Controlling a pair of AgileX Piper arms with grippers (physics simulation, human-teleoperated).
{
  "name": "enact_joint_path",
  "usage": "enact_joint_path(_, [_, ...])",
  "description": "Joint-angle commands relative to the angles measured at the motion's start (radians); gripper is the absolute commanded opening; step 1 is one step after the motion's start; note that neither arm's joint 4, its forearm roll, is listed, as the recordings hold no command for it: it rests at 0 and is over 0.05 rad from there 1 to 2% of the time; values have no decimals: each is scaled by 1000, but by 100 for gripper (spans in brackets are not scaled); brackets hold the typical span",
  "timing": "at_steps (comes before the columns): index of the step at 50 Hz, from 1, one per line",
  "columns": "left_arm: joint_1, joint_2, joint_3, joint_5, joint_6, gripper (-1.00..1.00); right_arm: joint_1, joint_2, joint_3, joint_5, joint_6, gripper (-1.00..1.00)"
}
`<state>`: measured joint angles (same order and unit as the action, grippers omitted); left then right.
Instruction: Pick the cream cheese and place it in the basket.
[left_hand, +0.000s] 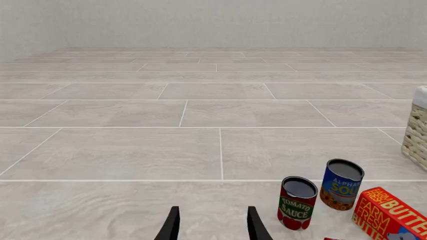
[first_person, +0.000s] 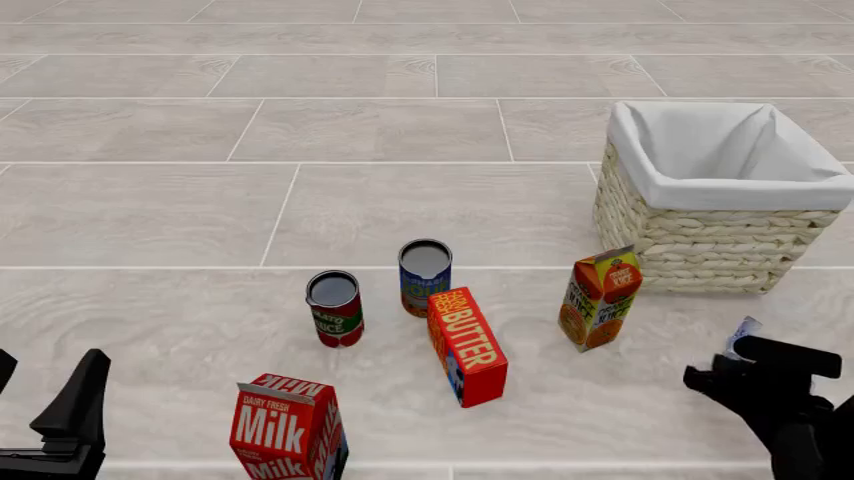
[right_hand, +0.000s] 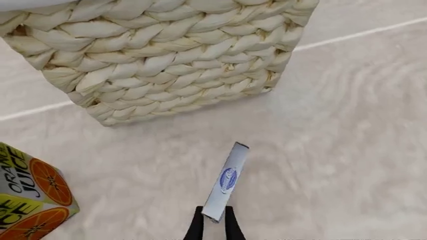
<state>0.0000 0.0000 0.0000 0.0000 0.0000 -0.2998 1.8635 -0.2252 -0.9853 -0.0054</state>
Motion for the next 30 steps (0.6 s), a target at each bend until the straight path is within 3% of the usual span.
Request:
enact_joint_path(1, [0,0,0,0,0,100,3,-14,5,-3,-5,-100])
enact_joint_path(11, [0,0,0,0,0,100,-15,-20,13,-8,-4,-100])
enact_joint_path(15, [0,0,0,0,0,100,-36,-38,24,-10,-41,-100])
enact_joint_path(30, [0,0,0,0,0,100,-59,-159,55,40,-66,-100])
